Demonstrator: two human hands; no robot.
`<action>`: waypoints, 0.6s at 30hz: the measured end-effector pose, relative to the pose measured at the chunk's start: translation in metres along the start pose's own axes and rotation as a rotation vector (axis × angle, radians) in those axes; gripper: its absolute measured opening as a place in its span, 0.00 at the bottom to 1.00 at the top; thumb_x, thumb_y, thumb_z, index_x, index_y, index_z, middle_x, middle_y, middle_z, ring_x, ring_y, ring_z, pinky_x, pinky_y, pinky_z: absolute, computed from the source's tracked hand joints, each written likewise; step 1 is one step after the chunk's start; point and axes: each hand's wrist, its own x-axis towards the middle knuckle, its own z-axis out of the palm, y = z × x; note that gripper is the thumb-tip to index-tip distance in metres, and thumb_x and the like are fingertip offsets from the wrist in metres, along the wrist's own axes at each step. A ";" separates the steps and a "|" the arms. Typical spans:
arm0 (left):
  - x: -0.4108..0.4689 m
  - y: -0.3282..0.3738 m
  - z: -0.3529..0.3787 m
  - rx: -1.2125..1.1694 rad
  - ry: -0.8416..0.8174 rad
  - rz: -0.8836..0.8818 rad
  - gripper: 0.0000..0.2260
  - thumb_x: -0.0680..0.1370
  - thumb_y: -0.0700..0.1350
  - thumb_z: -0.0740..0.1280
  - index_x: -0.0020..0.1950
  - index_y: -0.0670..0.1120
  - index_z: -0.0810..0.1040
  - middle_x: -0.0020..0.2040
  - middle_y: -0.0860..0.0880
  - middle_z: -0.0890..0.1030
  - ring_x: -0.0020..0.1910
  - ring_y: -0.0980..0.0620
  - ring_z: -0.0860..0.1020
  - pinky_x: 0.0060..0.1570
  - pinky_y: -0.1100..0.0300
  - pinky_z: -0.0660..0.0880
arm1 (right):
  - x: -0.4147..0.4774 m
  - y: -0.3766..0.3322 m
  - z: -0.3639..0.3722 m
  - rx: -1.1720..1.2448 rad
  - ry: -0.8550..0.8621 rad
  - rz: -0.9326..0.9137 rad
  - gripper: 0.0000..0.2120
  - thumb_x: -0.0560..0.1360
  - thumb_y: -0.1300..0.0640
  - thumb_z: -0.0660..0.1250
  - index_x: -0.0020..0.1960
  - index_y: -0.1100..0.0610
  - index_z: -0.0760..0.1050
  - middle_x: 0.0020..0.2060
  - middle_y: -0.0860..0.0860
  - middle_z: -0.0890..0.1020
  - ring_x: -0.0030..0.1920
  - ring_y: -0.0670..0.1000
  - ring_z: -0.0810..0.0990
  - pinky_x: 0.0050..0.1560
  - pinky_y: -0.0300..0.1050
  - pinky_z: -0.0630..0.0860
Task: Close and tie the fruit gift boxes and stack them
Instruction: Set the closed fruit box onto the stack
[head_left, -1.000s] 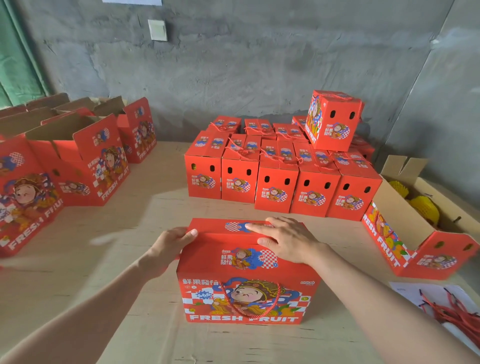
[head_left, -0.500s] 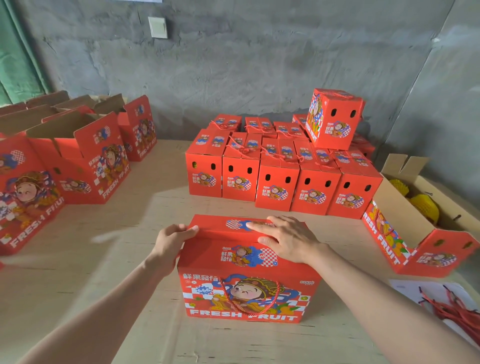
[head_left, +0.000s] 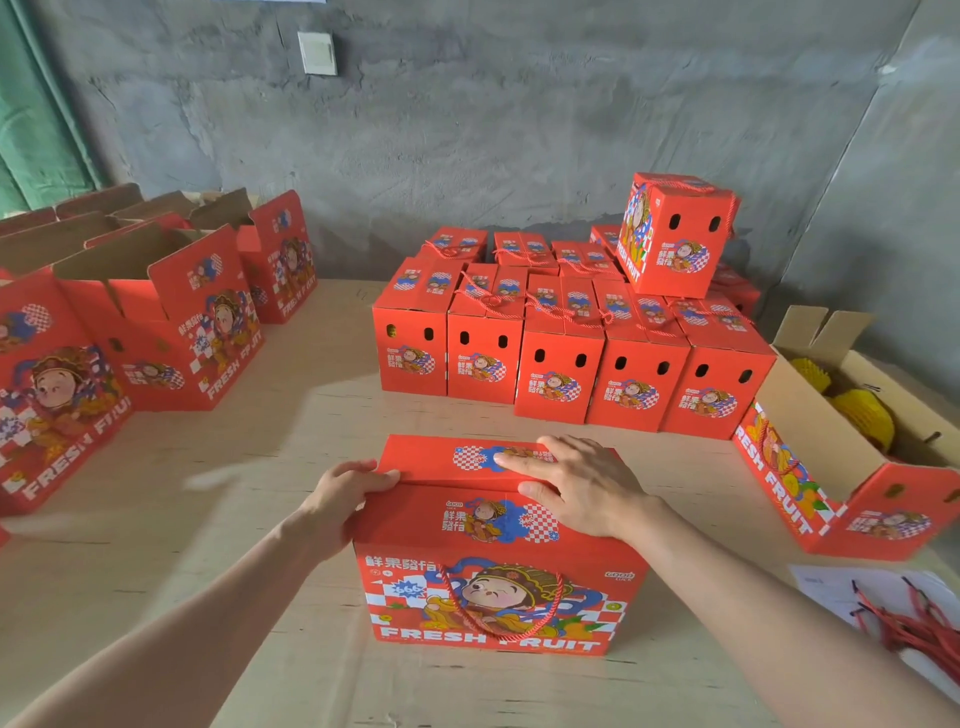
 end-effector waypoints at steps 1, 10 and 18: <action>0.000 0.002 0.000 0.014 -0.003 0.016 0.27 0.74 0.37 0.70 0.71 0.41 0.65 0.64 0.37 0.74 0.61 0.40 0.74 0.54 0.47 0.76 | 0.000 -0.001 0.000 -0.001 -0.002 0.006 0.20 0.81 0.39 0.47 0.68 0.27 0.42 0.72 0.56 0.65 0.71 0.57 0.64 0.70 0.52 0.60; 0.006 0.022 0.093 1.588 -0.204 0.732 0.38 0.74 0.69 0.49 0.78 0.48 0.50 0.78 0.49 0.52 0.77 0.49 0.46 0.74 0.48 0.39 | -0.003 -0.008 -0.005 0.045 -0.041 0.054 0.21 0.79 0.36 0.45 0.72 0.31 0.53 0.72 0.56 0.64 0.73 0.58 0.61 0.71 0.54 0.60; 0.012 0.020 0.097 1.755 -0.238 0.796 0.54 0.56 0.78 0.24 0.78 0.58 0.48 0.72 0.50 0.63 0.71 0.46 0.61 0.71 0.51 0.55 | -0.054 0.048 -0.017 0.168 -0.045 0.053 0.24 0.83 0.52 0.51 0.77 0.42 0.50 0.77 0.44 0.53 0.76 0.44 0.50 0.76 0.44 0.48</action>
